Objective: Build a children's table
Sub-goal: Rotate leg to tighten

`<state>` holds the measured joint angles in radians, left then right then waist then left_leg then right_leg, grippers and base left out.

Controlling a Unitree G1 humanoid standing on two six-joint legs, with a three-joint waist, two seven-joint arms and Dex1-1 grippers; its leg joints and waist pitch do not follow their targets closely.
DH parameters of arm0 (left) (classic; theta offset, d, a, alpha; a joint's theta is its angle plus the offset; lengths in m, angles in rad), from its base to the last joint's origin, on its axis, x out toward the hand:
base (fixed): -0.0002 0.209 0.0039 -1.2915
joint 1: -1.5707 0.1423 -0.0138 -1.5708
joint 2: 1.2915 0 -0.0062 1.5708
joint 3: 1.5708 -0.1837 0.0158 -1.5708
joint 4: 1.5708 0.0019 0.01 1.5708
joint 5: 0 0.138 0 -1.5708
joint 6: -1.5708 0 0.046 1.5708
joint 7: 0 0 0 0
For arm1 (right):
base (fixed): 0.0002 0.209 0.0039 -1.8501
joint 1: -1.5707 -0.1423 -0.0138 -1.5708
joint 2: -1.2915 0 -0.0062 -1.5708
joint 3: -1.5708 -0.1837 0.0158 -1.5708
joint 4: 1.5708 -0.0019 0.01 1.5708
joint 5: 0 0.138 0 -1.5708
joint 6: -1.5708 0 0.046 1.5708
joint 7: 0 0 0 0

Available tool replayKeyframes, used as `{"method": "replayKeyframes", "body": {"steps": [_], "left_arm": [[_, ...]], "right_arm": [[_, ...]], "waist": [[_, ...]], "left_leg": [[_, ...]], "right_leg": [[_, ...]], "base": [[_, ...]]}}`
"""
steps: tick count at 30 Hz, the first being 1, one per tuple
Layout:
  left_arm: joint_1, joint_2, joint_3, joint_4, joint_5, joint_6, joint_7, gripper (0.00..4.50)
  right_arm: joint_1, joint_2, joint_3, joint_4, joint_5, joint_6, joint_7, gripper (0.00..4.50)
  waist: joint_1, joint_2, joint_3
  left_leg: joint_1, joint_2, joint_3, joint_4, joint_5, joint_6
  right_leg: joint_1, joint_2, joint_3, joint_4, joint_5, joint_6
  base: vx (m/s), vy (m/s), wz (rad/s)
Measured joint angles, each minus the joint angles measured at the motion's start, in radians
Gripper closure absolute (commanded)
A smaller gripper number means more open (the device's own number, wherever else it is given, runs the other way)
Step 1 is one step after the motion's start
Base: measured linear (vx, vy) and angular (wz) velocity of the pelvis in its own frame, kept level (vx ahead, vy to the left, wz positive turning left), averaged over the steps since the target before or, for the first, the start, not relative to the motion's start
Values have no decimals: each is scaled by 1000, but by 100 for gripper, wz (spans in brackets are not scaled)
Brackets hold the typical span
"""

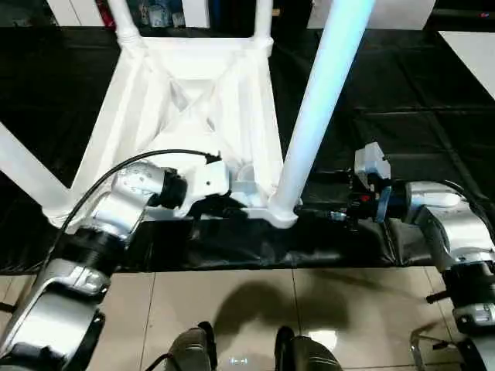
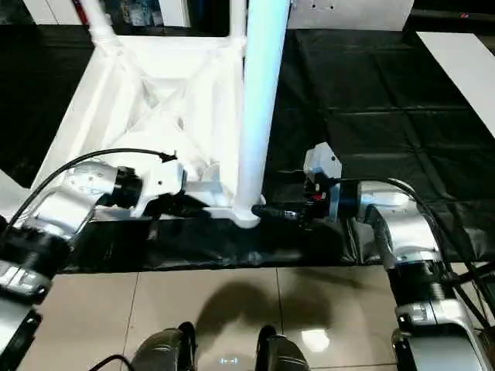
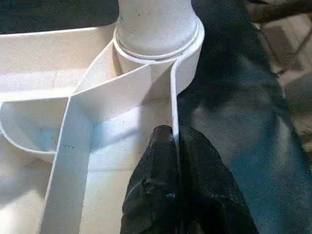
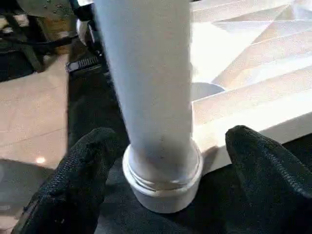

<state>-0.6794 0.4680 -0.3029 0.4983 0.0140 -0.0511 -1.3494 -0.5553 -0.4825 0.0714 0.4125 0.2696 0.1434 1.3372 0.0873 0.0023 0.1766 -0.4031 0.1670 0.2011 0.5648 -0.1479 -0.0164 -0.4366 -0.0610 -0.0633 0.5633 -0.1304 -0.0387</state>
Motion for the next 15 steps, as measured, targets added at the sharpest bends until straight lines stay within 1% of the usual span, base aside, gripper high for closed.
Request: {"method": "replayKeyframes", "body": {"steps": [2,4,5,8,10,12,13,14,15], "left_arm": [[15,10,-4,-23,-8,0,-20,450],[14,16,-8,-25,-11,0,-27,450],[14,16,-8,-25,-11,1,-27,450],[14,16,-8,-25,-11,2,-27,450],[15,15,-8,-27,-11,3,-28,450],[15,14,-10,-32,-11,6,-28,450],[16,15,-10,-35,-11,9,-28,450],[17,15,-10,-41,-11,11,-28,450],[19,15,-11,-43,-11,13,-28,450]], "right_arm": [[-16,3,14,33,1,-1,41,109],[-25,10,19,46,1,-2,58,132],[-30,14,21,54,1,-3,65,132],[-33,23,31,62,2,-3,77,155],[-37,39,39,63,3,-4,82,181],[-43,49,52,65,3,-9,89,186],[-48,52,56,70,3,-17,95,208],[-52,54,57,73,3,-19,104,208],[-56,54,58,75,3,-20,112,218]], "waist": [[3,0,0],[3,0,0],[2,0,0],[1,0,0],[1,0,0],[2,0,0],[2,0,0],[3,0,0],[3,0,0]], "left_leg": [[0,0,0,0,0,-1],[0,0,0,1,0,-1],[0,0,0,1,0,-1],[0,0,0,1,0,-1],[0,1,0,1,0,-1],[0,1,0,1,0,0],[0,1,0,1,0,0],[-1,0,0,1,0,0],[-1,0,0,1,0,0]], "right_leg": [[0,0,0,1,0,0],[0,0,0,1,0,0],[0,0,0,1,0,0],[0,0,0,2,0,0],[0,0,0,2,0,0],[0,0,0,2,0,0],[-1,0,0,2,0,0],[-1,0,0,2,0,0],[-1,0,0,2,0,0]], "base": [[0,0,0],[0,0,0],[0,0,0],[0,0,0],[0,0,0],[0,0,0],[0,0,0],[0,0,0],[0,0,0]]}}
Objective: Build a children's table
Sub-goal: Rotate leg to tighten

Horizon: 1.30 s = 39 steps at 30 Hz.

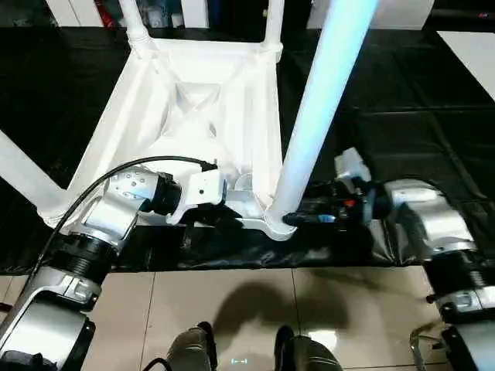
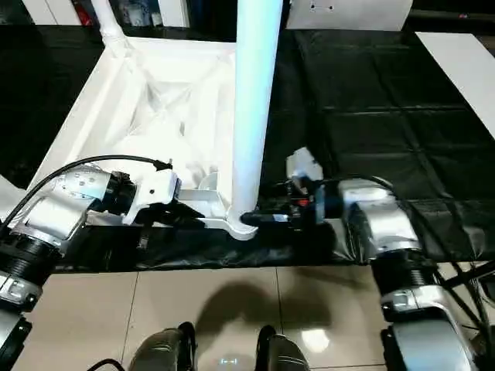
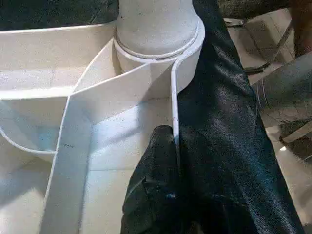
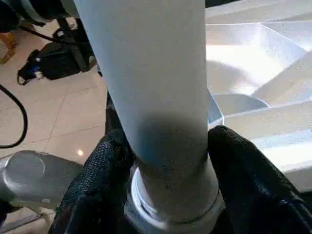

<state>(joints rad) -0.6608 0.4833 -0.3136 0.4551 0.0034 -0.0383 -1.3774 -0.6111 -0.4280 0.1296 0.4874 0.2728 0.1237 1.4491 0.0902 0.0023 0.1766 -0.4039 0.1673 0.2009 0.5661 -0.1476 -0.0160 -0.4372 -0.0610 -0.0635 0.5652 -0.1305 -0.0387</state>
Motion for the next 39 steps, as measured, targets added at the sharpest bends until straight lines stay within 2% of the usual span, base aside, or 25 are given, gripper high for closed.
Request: {"method": "replayKeyframes", "body": {"steps": [7,14,18,20,22,27,30,33,34,36,37,39], "left_arm": [[1,2,-2,-1,0,1,-4,450],[1,2,-1,-2,0,11,-3,450],[-10,-18,1,1,3,56,21,450],[-25,-42,5,12,16,97,63,450],[-45,-68,10,30,32,141,106,450],[-83,-114,14,81,59,187,191,450],[-148,-179,29,173,91,242,314,450],[-179,-234,42,214,109,287,426,450],[-187,-247,44,224,111,299,460,450],[-196,-266,46,240,113,305,503,450],[-206,-279,54,260,120,305,539,450],[-215,-288,60,270,131,306,570,450]], "right_arm": [[-4,1,2,5,-3,-2,9,254],[-5,1,3,7,-3,1,10,254],[25,12,-13,-36,2,45,-34,254],[53,21,-35,-69,2,78,-105,254],[80,41,-66,-100,-2,99,-199,254],[107,87,-102,-144,-33,127,-374,255],[106,191,-141,-178,-106,171,-637,255],[85,293,-167,-183,-155,203,-873,257],[70,322,-172,-172,-168,207,-940,257],[53,356,-179,-160,-183,216,-1034,257],[25,428,-206,-131,-194,214,-1143,257],[-16,492,-234,-93,-200,211,-1261,257]], "waist": [[0,0,0],[0,0,0],[3,0,0],[3,0,0],[-3,0,0],[-18,0,0],[-33,-1,0],[-49,-1,1],[-56,0,1],[-60,1,2],[-69,2,3],[-81,9,8]], "left_leg": [[0,0,0,0,1,1],[0,0,0,0,1,1],[1,0,0,1,1,1],[2,0,0,3,-1,-3],[3,0,0,4,0,-5],[4,0,0,4,2,-7],[5,0,-1,3,2,-8],[5,-1,-4,0,2,-8],[4,-1,-4,0,2,-8],[3,-1,-7,-6,2,-8],[4,0,-9,-8,2,-8],[3,1,-15,-9,2,-8]], "right_leg": [[0,0,0,0,0,0],[0,0,0,0,0,0],[1,0,0,0,0,0],[2,-1,0,2,0,0],[3,-1,1,3,-4,6],[3,-2,0,3,-5,8],[4,-2,-2,0,-5,9],[4,-8,-13,-12,-6,9],[4,-14,-23,-17,-6,9],[10,-18,-38,-36,-6,9],[13,-18,-44,-45,-6,9],[20,-22,-57,-58,-6,9]], "base": [[0,0,0],[0,0,0],[0,0,0],[0,0,0],[0,0,0],[0,0,0],[-19,0,-1],[-39,13,-7],[0,0,0],[0,0,0],[0,0,0],[0,0,0]]}}
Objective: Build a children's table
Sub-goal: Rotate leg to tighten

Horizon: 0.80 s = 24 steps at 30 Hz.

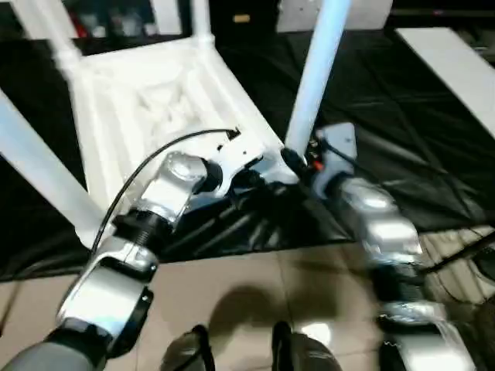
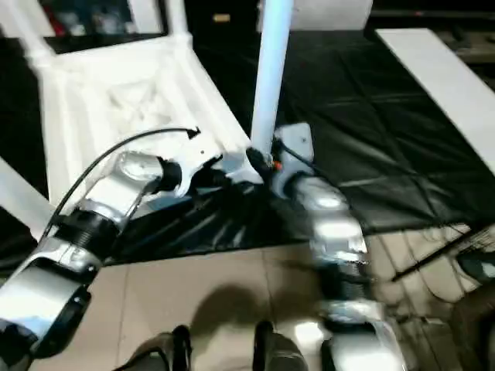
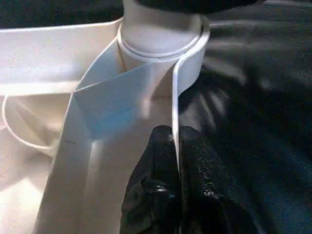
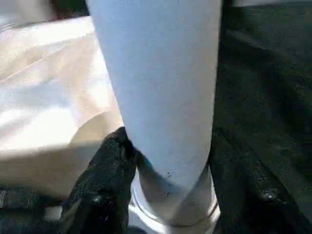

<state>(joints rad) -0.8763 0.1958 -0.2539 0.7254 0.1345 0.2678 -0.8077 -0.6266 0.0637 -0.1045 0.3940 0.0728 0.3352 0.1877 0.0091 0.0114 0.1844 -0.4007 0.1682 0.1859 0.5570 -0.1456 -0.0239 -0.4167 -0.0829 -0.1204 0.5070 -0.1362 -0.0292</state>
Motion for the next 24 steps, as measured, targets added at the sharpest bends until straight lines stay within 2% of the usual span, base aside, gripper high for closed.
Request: {"method": "replayKeyframes", "body": {"steps": [2,4,6,10,14,15,16,18,19,24], "left_arm": [[-2,-7,3,0,1,0,13,450],[-3,-8,3,0,1,-6,14,450],[-3,-8,3,-1,-1,-11,10,450],[-2,-7,0,-4,-3,-26,-4,450],[2,3,-9,-13,-5,-54,-33,450],[3,8,-16,-16,-6,-63,-47,450],[11,23,-22,-28,-11,-80,-69,450],[16,43,-26,-34,-14,-109,-91,450],[17,54,-26,-34,-16,-129,-102,450],[34,81,-8,-44,-26,-169,-127,450]], "right_arm": [[-8,24,-11,7,0,-15,-47,201],[-7,30,-13,6,1,-26,-50,201],[1,30,-12,0,0,-37,-47,168],[22,8,-6,-14,4,-43,-14,144],[48,-77,16,4,8,-79,80,112],[58,-121,34,2,9,-94,133,91],[76,-177,35,-6,26,-101,212,85],[93,-226,25,-24,64,-94,303,81],[99,-248,8,-43,101,-73,359,62],[127,-364,-73,-130,235,-8,562,26]], "waist": [[-8,-1,5],[-7,-3,7],[-4,-2,8],[-1,-2,8],[17,-3,8],[24,-3,8],[30,-3,8],[33,-3,8],[35,-3,8],[38,-3,8]], "left_leg": [[0,-4,0,-1,0,0],[0,-8,0,-3,0,0],[0,-9,0,-3,0,0],[0,-10,1,-3,0,0],[0,-10,11,0,1,1],[0,-11,12,1,2,3],[0,-11,13,2,3,5],[0,-11,15,3,4,6],[-1,-11,15,5,4,6],[0,-9,14,1,5,13]], "right_leg": [[0,-6,-4,0,0,0],[-2,-10,-3,0,0,0],[-2,-11,-3,0,0,0],[-2,-11,0,2,0,-1],[-8,-11,12,19,7,-9],[-10,-11,14,23,11,-10],[-12,-11,17,28,13,-9],[-18,-11,21,39,15,-9],[-20,-11,22,41,25,-6],[-23,-9,21,50,22,-1]], "base": [[0,0,0],[0,0,0],[0,0,0],[0,0,0],[0,0,0],[0,0,0],[0,0,0],[0,0,0],[0,0,0],[10,-8,1]]}}
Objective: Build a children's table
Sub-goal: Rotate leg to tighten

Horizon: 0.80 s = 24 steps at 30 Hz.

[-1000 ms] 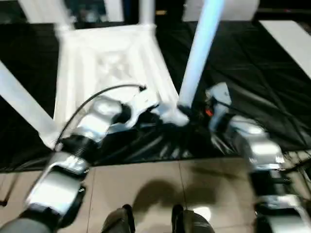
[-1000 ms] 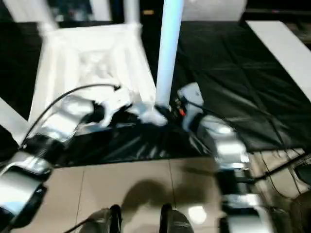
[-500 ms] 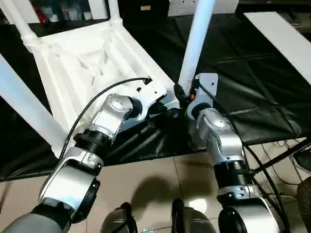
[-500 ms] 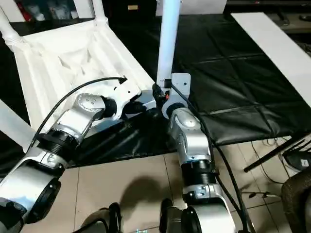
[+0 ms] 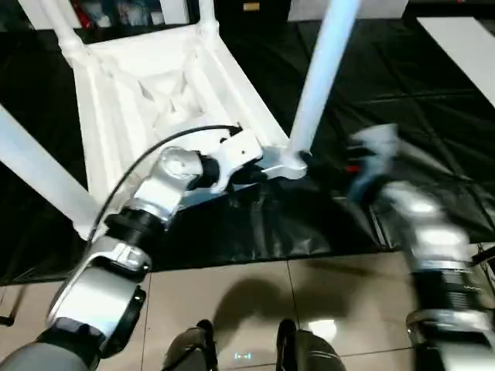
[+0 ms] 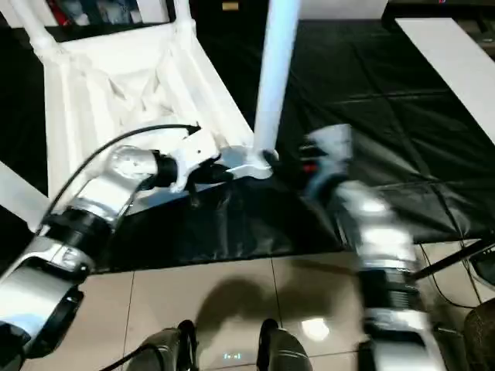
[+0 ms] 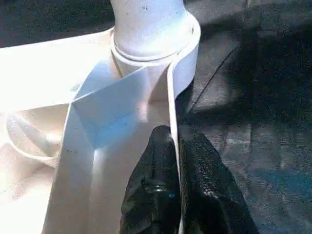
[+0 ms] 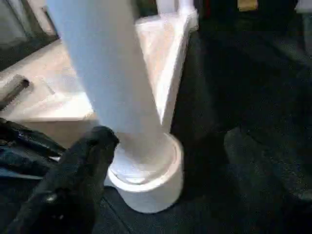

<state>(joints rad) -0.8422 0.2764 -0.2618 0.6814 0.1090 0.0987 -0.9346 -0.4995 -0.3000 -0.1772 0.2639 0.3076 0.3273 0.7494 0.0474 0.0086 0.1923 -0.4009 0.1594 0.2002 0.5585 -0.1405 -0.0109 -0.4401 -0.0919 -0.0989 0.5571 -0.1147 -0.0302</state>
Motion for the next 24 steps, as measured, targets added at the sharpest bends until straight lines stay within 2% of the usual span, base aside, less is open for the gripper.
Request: {"method": "replayKeyframes", "body": {"steps": [2,5,7,8,11,14,17,20,23,24], "left_arm": [[8,4,11,-5,-4,1,-2,406],[40,9,50,-36,-49,1,-8,392],[53,2,63,-64,-84,-3,-12,382],[55,-2,70,-88,-104,-4,-16,361],[72,-9,98,-175,-141,15,-18,348],[105,-11,120,-243,-160,52,-10,324],[207,-4,130,-370,-188,114,9,305],[308,1,126,-471,-204,173,15,279],[460,29,127,-654,-236,256,31,271],[487,34,129,-687,-237,274,37,249]], "right_arm": [[10,-35,-11,-40,49,15,73,4],[32,-70,-13,-71,125,30,159,0],[32,-71,-16,-87,154,47,178,0],[31,-65,-16,-113,179,70,191,0],[25,-53,-11,-196,267,155,229,0],[11,-39,3,-245,310,172,240,0],[-13,6,30,-253,312,172,215,0],[-18,27,62,-259,314,175,209,0],[-47,55,85,-253,306,175,191,0],[-58,61,95,-245,292,172,182,0]], "waist": [[-3,1,-1],[-8,1,-1],[-8,1,-1],[-7,1,-1],[-6,1,-1],[-4,1,-1],[-10,1,-1],[-8,1,-1],[-11,1,-1],[-10,0,0]], "left_leg": [[1,1,0,0,0,1],[-2,5,0,3,0,0],[-3,5,0,5,0,0],[-3,5,0,6,0,0],[-3,5,0,7,0,0],[-2,5,0,8,-2,-3],[-2,5,0,8,-3,-5],[-2,5,0,7,-3,-5],[-2,5,0,6,-4,-7],[-2,5,0,6,-4,-7]], "right_leg": [[-1,1,0,4,-2,1],[-3,3,-1,4,-1,1],[-3,3,-2,4,-1,0],[-3,3,-1,4,-1,0],[-2,3,-1,4,-1,0],[-2,3,-1,4,-2,3],[-2,3,-1,4,-3,3],[-3,3,-1,4,-3,3],[-3,3,0,4,-3,4],[-3,3,0,4,-3,4]], "base": [[0,0,0],[0,0,0],[0,0,0],[0,0,0],[0,0,0],[0,0,0],[0,0,0],[0,0,0],[0,0,0],[0,0,0]]}}
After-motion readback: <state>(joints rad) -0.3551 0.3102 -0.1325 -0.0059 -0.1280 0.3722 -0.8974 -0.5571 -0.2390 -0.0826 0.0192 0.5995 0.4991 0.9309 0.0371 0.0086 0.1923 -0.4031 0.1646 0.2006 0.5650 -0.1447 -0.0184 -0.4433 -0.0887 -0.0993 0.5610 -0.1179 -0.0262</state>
